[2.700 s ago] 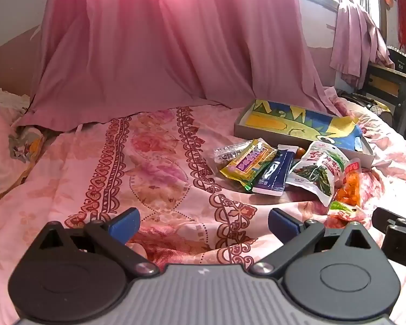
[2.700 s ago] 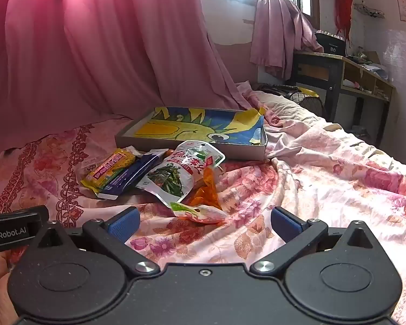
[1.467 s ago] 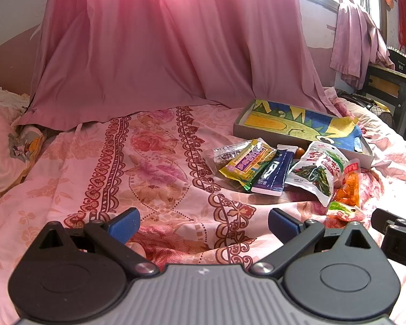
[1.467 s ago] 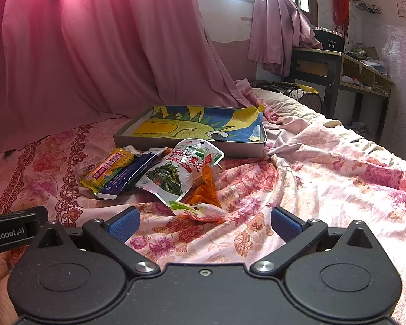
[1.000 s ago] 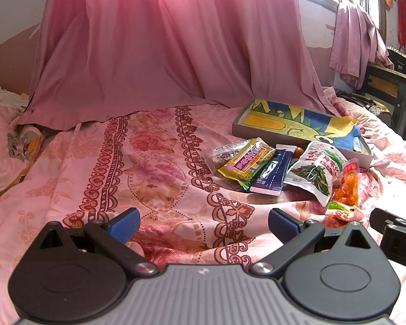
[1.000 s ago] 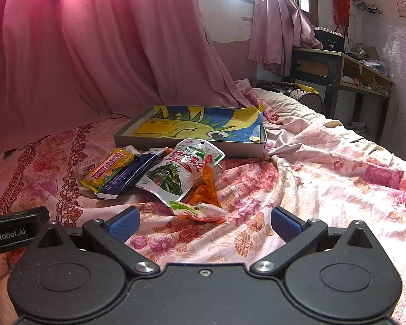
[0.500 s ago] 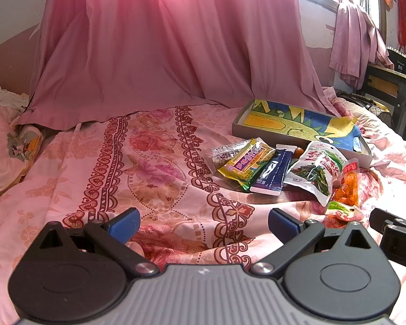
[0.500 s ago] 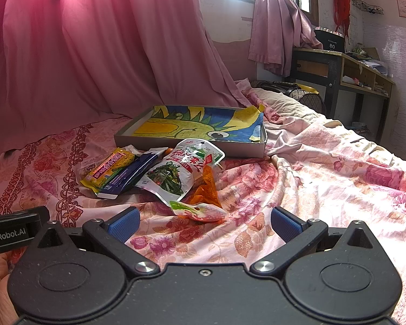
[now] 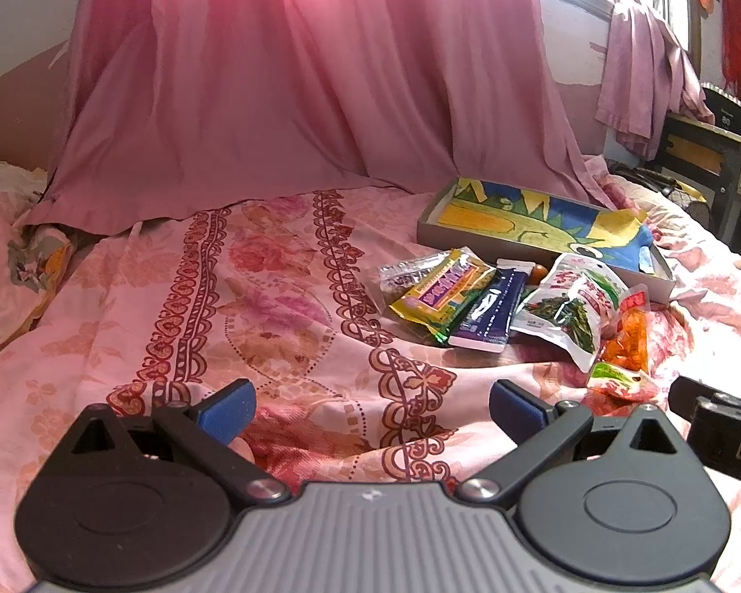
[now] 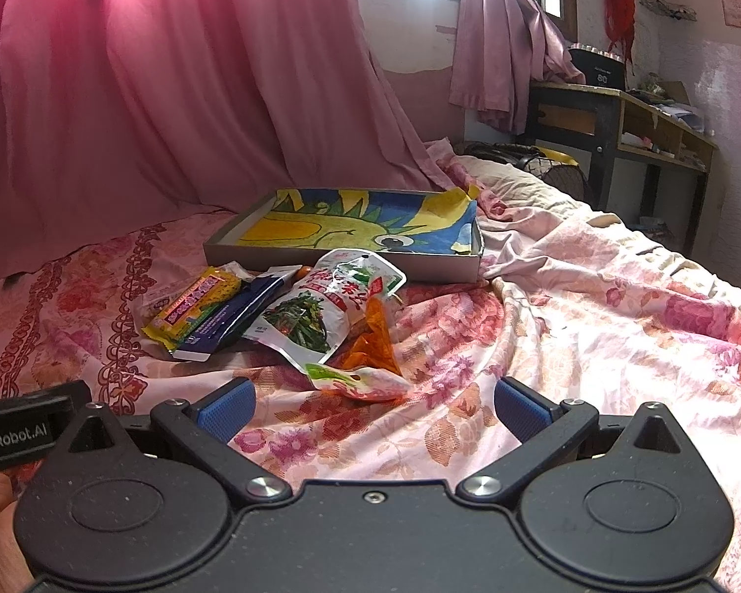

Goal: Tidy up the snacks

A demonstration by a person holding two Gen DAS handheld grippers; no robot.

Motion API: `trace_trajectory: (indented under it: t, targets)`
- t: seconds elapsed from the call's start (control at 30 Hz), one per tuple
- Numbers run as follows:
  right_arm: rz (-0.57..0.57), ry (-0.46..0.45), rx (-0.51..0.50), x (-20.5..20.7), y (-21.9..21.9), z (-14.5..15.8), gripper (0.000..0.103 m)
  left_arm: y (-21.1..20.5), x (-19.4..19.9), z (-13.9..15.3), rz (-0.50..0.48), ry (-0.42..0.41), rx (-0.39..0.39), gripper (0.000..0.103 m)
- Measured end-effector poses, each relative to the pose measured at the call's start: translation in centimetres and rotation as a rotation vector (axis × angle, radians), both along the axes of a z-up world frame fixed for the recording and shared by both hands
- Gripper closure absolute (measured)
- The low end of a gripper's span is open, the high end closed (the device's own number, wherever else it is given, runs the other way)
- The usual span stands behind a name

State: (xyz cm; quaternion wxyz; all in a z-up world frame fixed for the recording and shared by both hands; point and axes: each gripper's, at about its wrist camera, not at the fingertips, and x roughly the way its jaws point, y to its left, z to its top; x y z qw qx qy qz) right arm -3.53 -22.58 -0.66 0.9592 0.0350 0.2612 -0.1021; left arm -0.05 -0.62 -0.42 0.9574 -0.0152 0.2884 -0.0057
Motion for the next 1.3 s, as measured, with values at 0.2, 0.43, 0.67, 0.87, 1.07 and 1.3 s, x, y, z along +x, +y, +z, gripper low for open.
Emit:
trace_trajectory:
  t: [0.2,0.43,0.67,0.87,1.07,1.3]
  targets:
    - [-0.016,0.023,0.013,0.3,-0.3,0.0,0.001,-0.6,-0.2,-0.2,-0.014,0.006,0.009,0.000]
    - [-0.044,0.038,0.009,0.6,-0.8,0.2,0.001,-0.9,0.2,-0.7,-0.016,0.029,0.029,0.000]
    - [-0.013,0.018,0.072,1.3,-2.2,1.3,0.001,-1.5,0.6,-0.9,-0.038,0.052,0.042,0.000]
    - [0.053,0.047,0.163,3.2,-4.0,1.3,0.001,-2.8,1.3,-1.0,-0.080,0.073,0.068,0.000]
    - [0.136,0.081,0.166,5.6,-5.7,1.3,0.001,-4.0,2.5,-1.0,-0.114,0.078,0.096,0.000]
    - [0.241,0.091,0.097,7.9,-7.3,1.6,0.001,-5.3,5.1,-0.9,-0.159,0.068,0.143,0.000]
